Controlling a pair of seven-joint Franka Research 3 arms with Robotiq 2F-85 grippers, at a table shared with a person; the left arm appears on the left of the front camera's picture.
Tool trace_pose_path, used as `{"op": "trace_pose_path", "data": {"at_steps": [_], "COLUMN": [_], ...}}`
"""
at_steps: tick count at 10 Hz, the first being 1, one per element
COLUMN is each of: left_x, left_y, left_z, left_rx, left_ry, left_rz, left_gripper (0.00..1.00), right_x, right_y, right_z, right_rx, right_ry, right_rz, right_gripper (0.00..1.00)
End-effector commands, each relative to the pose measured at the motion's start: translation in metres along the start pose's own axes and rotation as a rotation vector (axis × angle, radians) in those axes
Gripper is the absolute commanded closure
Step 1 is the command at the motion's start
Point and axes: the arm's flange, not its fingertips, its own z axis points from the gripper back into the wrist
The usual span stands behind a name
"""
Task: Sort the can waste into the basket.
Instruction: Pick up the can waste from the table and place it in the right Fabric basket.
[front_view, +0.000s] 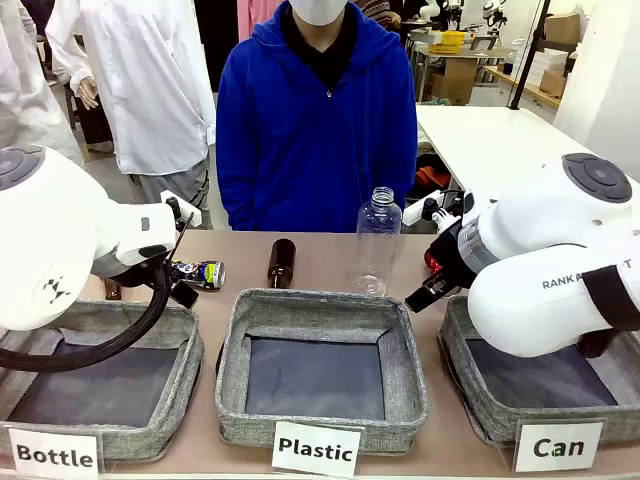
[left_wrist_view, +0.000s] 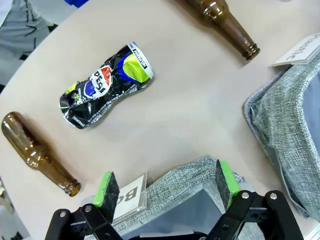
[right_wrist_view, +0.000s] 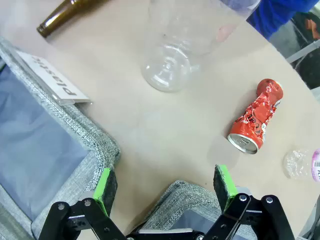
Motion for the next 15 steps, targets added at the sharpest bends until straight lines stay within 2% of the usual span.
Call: {"op": "trace_pose_path", "data": {"at_steps": [1, 15], "left_x": [0.0, 0.0], "left_y": [0.0, 0.0], "left_z": [0.0001, 0.0], "left_rx": [0.0, 0.0], "left_ry": [0.0, 0.0], "left_rz": [0.0, 0.0], "left_gripper": [0.0, 0.0], "right_x": [0.0, 0.0], "right_y": [0.0, 0.0], "right_z": [0.0, 0.0], "right_rx": [0.0, 0.0], "right_ry": [0.0, 0.0], "right_rz": [0.0, 0.0], "right_gripper": [0.0, 0.0]}}
